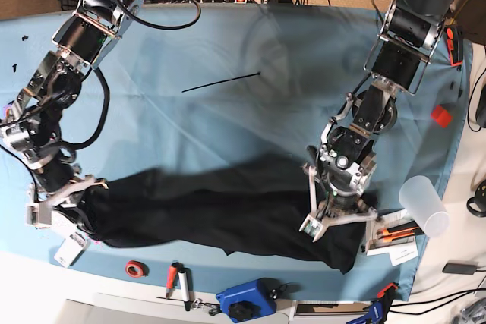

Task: Layout the t-shirt on the table in an organized manner, then fold the t-shirt properly
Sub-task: 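Grasp the shirt edges with both grippers, then lift the shirt with both grippers and flip it over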

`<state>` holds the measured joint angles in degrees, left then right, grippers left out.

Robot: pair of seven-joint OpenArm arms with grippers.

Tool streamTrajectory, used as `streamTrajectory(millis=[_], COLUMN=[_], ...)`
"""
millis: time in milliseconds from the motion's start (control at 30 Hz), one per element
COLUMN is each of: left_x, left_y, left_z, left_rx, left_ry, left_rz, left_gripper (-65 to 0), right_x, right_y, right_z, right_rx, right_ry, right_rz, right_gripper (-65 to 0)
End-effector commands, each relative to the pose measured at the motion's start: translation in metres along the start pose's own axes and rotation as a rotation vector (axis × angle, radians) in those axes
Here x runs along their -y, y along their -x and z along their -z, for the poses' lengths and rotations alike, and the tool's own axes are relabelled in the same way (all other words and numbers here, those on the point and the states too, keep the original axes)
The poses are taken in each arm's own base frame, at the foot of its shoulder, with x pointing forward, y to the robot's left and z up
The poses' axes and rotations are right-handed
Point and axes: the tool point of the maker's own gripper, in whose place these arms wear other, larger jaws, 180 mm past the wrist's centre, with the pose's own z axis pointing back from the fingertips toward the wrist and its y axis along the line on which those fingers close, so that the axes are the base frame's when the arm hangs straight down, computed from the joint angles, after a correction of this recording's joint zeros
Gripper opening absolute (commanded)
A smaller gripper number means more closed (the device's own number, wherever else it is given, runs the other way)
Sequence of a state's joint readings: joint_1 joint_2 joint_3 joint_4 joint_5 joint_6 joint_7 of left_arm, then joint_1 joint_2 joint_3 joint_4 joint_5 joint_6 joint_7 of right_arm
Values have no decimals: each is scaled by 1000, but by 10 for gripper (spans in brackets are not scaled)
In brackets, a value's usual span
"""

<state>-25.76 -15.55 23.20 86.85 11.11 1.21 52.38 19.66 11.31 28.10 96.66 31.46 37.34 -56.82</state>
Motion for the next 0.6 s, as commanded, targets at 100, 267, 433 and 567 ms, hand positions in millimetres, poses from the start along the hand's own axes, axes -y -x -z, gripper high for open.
streamTrajectory(millis=[100, 267, 433, 567], left_x=[-49, -84, -58, -24], left_y=[-36, -18, 12, 43], left_z=[-26, -30, -32, -47], left_rx=[90, 49, 2, -45], left_ry=[-105, -118, 56, 130], left_rz=[-83, -252, -352, -336], left_gripper=[-650, -650, -650, -650], right_x=[16, 43, 59, 60], right_y=[-34, -38, -26, 4], right_z=[-13, -32, -44, -54], right_rx=[135, 177, 102, -4], right_ry=[29, 100, 123, 111], right_rz=[21, 65, 70, 72], right_gripper=[-650, -650, -650, -650])
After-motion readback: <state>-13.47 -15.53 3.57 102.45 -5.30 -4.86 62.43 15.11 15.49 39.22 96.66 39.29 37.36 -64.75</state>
